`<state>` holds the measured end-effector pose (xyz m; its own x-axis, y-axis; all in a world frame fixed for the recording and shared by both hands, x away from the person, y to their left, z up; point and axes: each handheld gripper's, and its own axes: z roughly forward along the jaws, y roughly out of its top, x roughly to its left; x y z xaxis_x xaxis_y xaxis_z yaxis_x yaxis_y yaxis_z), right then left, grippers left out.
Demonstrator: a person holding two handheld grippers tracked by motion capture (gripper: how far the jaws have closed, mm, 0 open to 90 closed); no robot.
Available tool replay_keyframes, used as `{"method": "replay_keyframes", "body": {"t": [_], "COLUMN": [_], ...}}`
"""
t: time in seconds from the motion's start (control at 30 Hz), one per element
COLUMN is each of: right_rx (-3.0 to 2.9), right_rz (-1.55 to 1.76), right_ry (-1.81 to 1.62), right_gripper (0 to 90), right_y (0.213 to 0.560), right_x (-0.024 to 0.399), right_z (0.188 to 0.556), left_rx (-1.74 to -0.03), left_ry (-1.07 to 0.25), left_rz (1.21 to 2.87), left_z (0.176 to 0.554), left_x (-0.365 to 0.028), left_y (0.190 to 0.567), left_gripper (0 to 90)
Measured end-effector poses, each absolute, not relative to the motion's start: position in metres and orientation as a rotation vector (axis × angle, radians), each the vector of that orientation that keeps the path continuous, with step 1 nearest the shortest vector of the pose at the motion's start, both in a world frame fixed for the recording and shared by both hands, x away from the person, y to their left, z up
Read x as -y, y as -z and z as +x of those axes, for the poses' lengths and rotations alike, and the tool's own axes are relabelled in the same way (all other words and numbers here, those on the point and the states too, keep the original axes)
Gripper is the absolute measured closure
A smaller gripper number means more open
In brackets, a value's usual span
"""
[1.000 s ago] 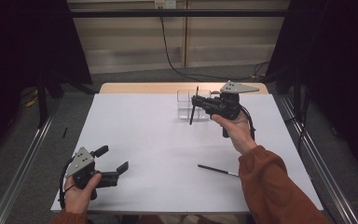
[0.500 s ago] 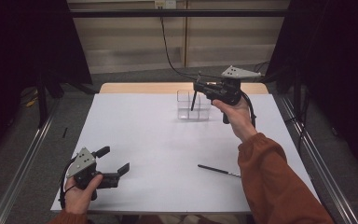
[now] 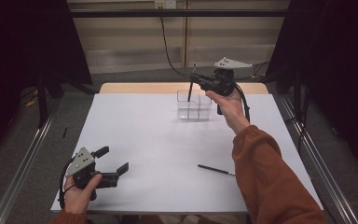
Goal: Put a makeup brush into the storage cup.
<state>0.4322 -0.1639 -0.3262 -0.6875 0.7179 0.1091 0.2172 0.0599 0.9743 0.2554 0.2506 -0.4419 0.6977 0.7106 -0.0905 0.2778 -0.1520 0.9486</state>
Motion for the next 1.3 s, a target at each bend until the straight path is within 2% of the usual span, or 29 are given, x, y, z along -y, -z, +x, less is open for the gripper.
{"method": "replay_keyframes", "body": {"t": [0.6,1.3], "right_rx": [-1.919,-1.931], "right_rz": [0.998,1.048], "right_ry": [-1.577,-1.542], "right_gripper": [84.1,84.1], "right_y": [0.333,0.362], "right_x": [0.150,0.146], "right_z": [0.467,0.474], "left_rx": [-0.790,-0.770], "left_ry": [-0.466,-0.469], "left_rz": [1.735,1.755], "left_z": [0.254,0.253], "left_x": [-0.252,-0.251], "left_y": [0.441,0.441], "left_gripper": [3.1,3.0]}}
